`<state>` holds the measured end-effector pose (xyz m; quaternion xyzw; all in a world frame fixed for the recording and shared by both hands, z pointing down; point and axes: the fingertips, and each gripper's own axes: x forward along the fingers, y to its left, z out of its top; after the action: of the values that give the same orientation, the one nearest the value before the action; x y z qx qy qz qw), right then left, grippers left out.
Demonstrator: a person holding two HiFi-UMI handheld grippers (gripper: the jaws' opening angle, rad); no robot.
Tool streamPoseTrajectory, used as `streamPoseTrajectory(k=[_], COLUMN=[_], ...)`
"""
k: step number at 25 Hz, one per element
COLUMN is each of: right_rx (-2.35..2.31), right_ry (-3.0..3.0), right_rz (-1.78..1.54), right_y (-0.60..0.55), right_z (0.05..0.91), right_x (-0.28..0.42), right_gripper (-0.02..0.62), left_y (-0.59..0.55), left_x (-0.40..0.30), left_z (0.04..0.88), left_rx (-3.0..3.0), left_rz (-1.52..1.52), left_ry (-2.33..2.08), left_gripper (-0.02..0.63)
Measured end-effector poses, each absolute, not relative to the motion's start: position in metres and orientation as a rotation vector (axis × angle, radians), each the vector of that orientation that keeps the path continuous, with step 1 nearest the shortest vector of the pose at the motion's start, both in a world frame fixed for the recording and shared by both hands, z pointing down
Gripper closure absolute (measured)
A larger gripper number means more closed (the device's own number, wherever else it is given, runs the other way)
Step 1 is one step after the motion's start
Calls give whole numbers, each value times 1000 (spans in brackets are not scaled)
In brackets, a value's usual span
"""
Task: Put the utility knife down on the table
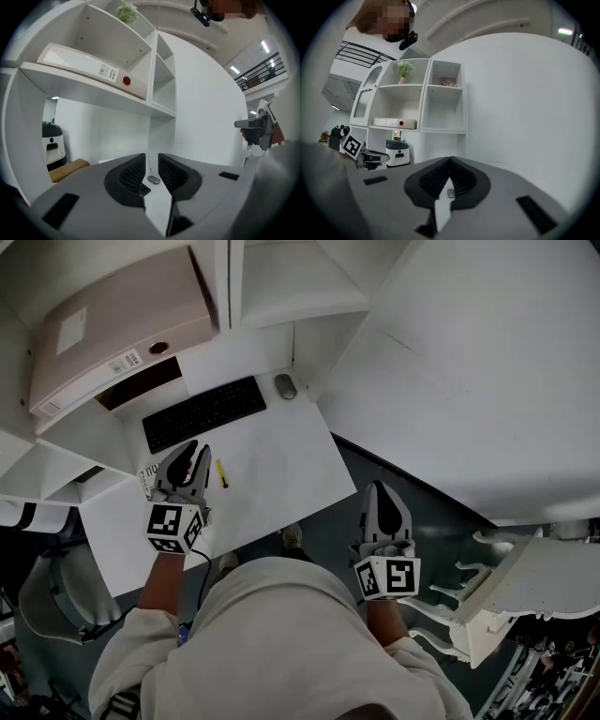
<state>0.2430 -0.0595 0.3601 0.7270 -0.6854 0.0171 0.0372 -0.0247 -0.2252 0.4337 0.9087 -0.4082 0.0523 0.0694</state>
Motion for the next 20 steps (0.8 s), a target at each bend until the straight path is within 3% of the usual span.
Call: streamPoseTrajectory(k=[14, 20], right_rx=[2350, 2390], right_ry=[-2007, -1976], right_rz=[-9, -24], right_y=[-30, -29], right_z=[351, 352], right_x=[217, 212], right_gripper=[592, 592], left_y=[-213, -210], left_x=[-69, -83], left_z=[395, 393], left_rx=[2808, 2812], left_rz=[52, 26], left_ry=[-1299, -1310], left_gripper=[604, 606])
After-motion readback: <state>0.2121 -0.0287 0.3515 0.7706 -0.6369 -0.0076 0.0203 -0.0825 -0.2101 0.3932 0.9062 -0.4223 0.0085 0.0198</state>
